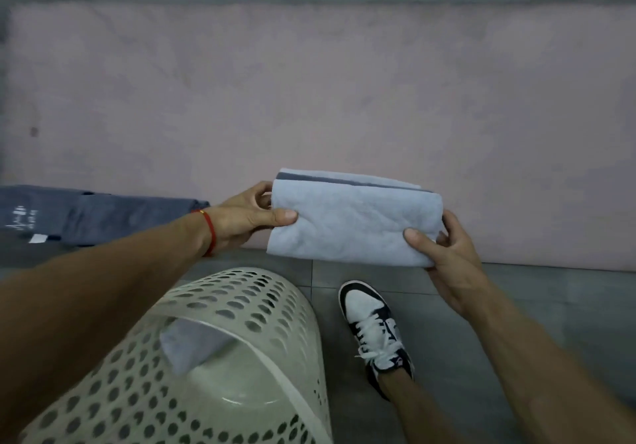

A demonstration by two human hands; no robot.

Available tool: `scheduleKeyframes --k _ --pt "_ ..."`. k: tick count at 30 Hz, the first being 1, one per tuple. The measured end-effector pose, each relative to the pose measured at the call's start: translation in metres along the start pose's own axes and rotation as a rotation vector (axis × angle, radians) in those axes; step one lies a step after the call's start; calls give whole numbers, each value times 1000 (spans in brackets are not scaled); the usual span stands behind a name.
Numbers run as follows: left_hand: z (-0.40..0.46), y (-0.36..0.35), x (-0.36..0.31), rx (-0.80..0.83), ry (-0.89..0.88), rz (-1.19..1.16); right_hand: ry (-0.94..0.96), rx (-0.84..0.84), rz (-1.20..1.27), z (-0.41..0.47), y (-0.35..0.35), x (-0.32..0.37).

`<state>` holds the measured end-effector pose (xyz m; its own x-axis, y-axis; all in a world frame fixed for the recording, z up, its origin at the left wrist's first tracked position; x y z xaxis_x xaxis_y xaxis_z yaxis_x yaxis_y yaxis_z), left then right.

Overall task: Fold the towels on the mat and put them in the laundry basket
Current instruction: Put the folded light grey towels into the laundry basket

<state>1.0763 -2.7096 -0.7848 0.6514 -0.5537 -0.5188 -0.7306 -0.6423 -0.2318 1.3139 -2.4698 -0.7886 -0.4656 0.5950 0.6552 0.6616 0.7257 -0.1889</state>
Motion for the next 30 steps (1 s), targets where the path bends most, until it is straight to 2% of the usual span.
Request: scheduleKeyframes --k 7,10,13,17,20,24,30 --pt "-195 -27 -72 -227 -216 -151 211 45 -188 -142 -80 134" --pt "-286 -33 -67 -313 -301 -210 257 110 -291 -208 -122 165" --pt "-370 -34 -38 -335 -345 -249 269 173 -357 -270 -164 167" --pt "-454 -34 34 -305 -347 -357 260 225 -426 -331 -202 131" --pt "-476 -35 107 -375 -280 -495 183 263 -469 -345 -217 83" --pt "-453 -48 202 -578 -173 -747 62 288 -499 -328 -225 6" --pt "-361 -58 299 -790 -81 -1089 -146 104 -440 -258 -207 -114"
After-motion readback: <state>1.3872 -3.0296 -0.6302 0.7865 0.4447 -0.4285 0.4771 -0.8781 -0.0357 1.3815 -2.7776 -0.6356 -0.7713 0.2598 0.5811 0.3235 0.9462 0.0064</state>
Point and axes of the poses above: each hand's wrist, its own z-axis towards the middle knuckle, its own y-axis out of the back of the hand, x = y × z, the point moved 2 cm from there along z, towards the middle knuckle, and after that the axes turned 1 degree about x, right-handed, at the moved point
